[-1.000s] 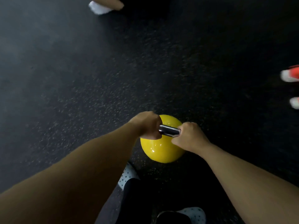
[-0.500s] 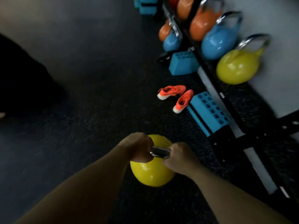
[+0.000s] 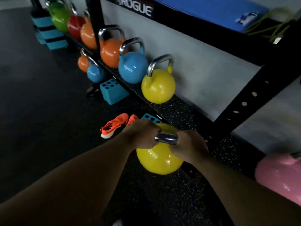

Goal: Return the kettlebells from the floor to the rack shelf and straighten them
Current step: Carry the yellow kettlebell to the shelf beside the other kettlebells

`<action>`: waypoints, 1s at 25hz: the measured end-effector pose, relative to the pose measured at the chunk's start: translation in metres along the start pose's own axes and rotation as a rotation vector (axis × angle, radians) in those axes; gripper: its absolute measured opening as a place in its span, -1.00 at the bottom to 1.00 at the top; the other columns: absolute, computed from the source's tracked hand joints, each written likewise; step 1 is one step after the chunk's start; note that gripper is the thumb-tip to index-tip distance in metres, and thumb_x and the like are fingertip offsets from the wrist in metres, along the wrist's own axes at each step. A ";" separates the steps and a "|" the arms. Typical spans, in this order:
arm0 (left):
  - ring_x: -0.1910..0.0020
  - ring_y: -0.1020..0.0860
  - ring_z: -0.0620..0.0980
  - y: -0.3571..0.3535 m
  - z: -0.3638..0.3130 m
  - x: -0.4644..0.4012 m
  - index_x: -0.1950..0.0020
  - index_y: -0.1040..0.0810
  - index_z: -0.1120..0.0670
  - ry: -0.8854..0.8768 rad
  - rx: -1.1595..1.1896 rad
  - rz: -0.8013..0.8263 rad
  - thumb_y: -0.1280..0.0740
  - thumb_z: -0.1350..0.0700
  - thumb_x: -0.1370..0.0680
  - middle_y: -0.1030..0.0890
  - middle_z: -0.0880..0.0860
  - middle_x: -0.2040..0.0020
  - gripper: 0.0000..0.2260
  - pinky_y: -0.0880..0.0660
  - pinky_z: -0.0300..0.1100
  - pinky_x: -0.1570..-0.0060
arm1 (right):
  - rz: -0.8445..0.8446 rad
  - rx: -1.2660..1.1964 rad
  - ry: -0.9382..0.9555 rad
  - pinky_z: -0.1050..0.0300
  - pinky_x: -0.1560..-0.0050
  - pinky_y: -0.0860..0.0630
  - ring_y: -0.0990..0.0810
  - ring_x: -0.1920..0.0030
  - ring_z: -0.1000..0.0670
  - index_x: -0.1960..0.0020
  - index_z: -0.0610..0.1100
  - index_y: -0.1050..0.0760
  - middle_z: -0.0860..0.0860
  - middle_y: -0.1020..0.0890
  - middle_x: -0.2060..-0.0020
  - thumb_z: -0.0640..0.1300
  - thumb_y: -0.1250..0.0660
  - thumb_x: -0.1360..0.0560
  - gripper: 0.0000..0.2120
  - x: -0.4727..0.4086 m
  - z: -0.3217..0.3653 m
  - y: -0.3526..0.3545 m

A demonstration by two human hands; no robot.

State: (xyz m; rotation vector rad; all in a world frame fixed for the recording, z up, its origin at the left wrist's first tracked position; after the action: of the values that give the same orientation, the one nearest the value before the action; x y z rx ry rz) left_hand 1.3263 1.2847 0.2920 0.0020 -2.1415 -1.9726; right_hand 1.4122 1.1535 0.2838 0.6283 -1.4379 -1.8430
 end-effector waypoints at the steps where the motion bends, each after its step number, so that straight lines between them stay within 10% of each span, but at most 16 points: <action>1: 0.02 -0.64 0.17 0.009 0.006 -0.019 -0.02 -0.59 0.03 -0.044 -0.026 -0.032 -0.29 -0.01 -0.51 -0.67 0.10 0.04 -0.82 -0.44 -0.11 0.16 | -0.029 0.001 -0.041 0.12 0.27 -0.43 -0.65 0.14 -0.21 0.09 -0.11 -0.61 -0.12 -0.68 0.19 0.01 -0.37 -0.34 -0.77 -0.015 -0.004 0.008; 10: -0.07 -0.62 0.18 0.044 0.023 -0.179 -0.19 -0.56 0.02 -0.220 -0.051 -0.171 -0.30 0.05 -0.53 -0.65 0.10 -0.11 -0.75 -0.47 -0.05 0.12 | -0.213 -0.103 -0.333 -0.03 -0.03 -0.55 -0.60 -0.08 -0.32 -0.11 -0.12 -0.62 -0.24 -0.67 0.00 -0.10 -0.33 -0.38 -0.68 -0.109 -0.066 0.042; 25: 0.07 -0.59 0.23 0.053 0.030 -0.278 0.06 -0.60 0.11 -0.251 0.181 -0.225 -0.42 0.19 -0.43 -0.65 0.17 0.13 -0.89 -0.39 -0.09 0.21 | -0.323 -0.194 -0.488 0.05 0.14 -0.47 -0.59 0.05 -0.33 0.06 -0.16 -0.60 -0.24 -0.66 0.13 -0.22 -0.27 -0.33 -0.77 -0.179 -0.117 0.037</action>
State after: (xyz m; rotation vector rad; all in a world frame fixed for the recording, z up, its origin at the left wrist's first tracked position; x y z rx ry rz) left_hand 1.6003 1.3627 0.2960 0.0280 -2.5770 -1.9786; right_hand 1.6203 1.2139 0.2805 0.3374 -1.4908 -2.4839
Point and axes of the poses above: each hand's wrist, its own x-axis away from the middle knuckle, its own y-axis out of the back of the hand, z = x × y, the point moved 4 cm from there along -x, towards the middle knuckle
